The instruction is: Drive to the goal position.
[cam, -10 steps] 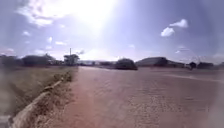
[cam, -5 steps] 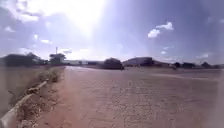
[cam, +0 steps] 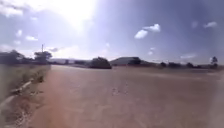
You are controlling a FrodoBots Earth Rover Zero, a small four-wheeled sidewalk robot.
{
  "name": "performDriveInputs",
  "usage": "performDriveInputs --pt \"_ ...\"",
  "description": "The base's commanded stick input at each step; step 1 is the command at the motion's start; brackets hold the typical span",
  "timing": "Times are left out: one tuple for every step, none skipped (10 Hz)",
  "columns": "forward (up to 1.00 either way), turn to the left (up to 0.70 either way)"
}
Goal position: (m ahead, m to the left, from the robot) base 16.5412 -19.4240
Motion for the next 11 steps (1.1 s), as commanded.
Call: performDriveInputs --pt "0.0 0.0" --pt "0.0 0.0" --pt "0.0 0.0" --pt "0.0 0.0" --pt "0.0 0.0" --pt "0.0 0.0" --pt "0.0 0.0" --pt "0.0 0.0" --pt "0.3 0.0" --pt "0.83 0.0" --pt "0.85 0.0"
